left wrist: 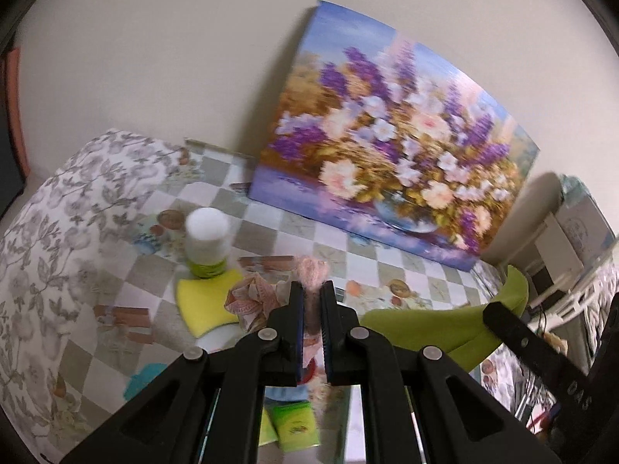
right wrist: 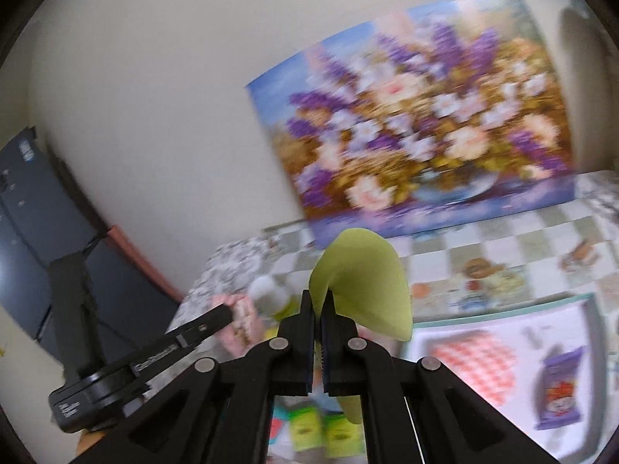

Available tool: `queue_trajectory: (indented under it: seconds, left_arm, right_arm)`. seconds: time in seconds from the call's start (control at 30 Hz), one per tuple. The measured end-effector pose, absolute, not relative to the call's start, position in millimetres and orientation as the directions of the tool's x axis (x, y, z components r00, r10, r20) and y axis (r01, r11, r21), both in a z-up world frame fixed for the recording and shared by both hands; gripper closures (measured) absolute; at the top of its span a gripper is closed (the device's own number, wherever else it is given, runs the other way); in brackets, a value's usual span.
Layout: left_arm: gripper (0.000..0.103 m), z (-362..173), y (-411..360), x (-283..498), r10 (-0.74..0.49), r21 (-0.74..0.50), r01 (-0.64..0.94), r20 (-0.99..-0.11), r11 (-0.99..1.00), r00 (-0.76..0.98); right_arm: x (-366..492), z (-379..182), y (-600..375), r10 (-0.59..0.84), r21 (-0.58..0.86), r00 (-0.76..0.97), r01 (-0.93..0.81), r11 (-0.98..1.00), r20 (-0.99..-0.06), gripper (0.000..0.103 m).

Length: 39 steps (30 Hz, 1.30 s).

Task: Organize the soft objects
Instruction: 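Carry both cloths over the tray and lower them onto the towel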

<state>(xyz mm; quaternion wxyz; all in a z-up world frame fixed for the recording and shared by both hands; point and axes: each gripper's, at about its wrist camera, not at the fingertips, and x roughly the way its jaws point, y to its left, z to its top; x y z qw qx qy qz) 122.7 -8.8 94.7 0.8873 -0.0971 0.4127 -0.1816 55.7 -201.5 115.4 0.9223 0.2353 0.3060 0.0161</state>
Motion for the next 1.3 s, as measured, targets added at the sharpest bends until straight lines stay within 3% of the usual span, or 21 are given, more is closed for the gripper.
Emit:
queue_trajectory:
  seconds: [0.47, 0.77, 1.0, 1.3]
  left_arm:
    - [0.095, 77.7, -134.0, 81.6, -0.53, -0.311, 0.474, -0.72, 0.824, 0.448]
    - [0.095, 36.3, -193.7, 80.0, -0.496, -0.255, 0.553, -0.797, 0.793, 0.345]
    - [0.095, -3.1, -201.4, 87.7, -0.452, -0.251, 0.539, -0.847, 0.804, 0.28]
    - [0.095, -44.9, -203.7, 93.2, -0.4, -0.259, 0.508, -0.896, 0.822, 0.191]
  right_arm:
    - [2.8, 96.4, -315.3, -0.059, 0.391, 0.773, 0.384, 0.837, -0.632, 0.1]
    - [15.6, 47.1, -336.5, -0.055, 0.36, 0.663, 0.473, 0.804, -0.747, 0.1]
    - [28.2, 1.8, -335.0, -0.024, 0.299, 0.53, 0.514, 0.804, -0.848, 0.1]
    - [33.4, -32.6, -334.0, 0.007, 0.262, 0.421, 0.551, 0.793, -0.907, 0.1]
